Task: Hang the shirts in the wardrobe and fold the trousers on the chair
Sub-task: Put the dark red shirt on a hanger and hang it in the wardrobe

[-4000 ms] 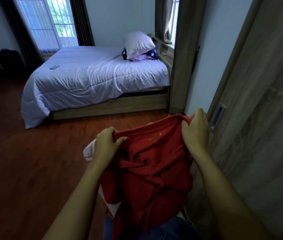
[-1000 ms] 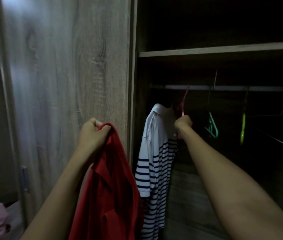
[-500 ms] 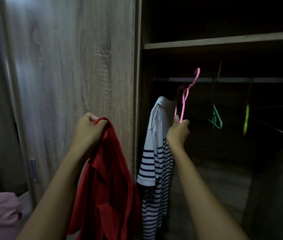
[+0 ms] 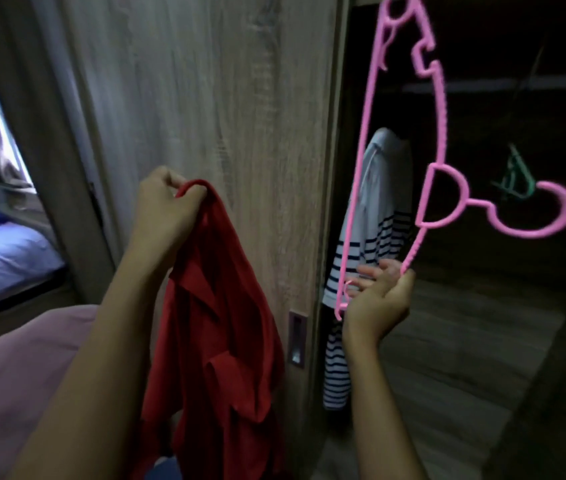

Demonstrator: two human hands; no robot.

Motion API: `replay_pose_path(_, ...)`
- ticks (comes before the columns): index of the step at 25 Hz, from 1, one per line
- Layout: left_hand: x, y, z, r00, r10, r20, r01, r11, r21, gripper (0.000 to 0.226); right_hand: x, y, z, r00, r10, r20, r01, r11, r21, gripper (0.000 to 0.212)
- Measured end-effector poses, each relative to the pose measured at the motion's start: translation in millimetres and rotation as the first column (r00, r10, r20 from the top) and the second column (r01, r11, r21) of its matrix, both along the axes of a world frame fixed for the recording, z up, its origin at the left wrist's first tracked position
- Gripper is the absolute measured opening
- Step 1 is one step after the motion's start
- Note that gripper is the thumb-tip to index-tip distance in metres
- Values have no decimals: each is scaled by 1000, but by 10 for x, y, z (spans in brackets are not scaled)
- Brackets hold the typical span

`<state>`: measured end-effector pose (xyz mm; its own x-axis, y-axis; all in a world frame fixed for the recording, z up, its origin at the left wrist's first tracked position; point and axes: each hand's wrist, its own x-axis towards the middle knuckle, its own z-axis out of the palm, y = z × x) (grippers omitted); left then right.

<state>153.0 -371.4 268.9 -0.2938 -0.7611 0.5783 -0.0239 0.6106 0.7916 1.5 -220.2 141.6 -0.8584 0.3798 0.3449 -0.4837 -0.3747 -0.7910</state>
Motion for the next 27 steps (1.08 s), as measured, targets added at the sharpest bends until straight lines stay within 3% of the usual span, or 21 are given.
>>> replay_pose_path(2,49,-94,-122,999,31,32,-31,999,-27,9,86,-62,-214,997,41,-58,-37,996,76,23)
replay_pose_path(6,161,-334,-594,981,98,170,-95,995,-26,10,162,-124,-861,988,121,-94,-93,961,262,39)
replay_pose_path(9,265,-486,-942,956,136,260,-138,990,-9,24,177,-105,-1235,986,111,-125,-58,928,368,42)
replay_pose_path(18,514,-774,-1405,897,198,395,-178,980,-87,11,159,-75,-1827,979,203,-1,-165,800,577,34)
replay_pose_path(23,524,-819,-1398,854,324,407,-265,944,-195,16,143,27,-1953,991,120,-64,-47,742,669,31)
replay_pose_path(27,448,-740,-1386,862,303,406,-208,942,-263,18,233,35,-1819,977,83,-198,95,661,744,35)
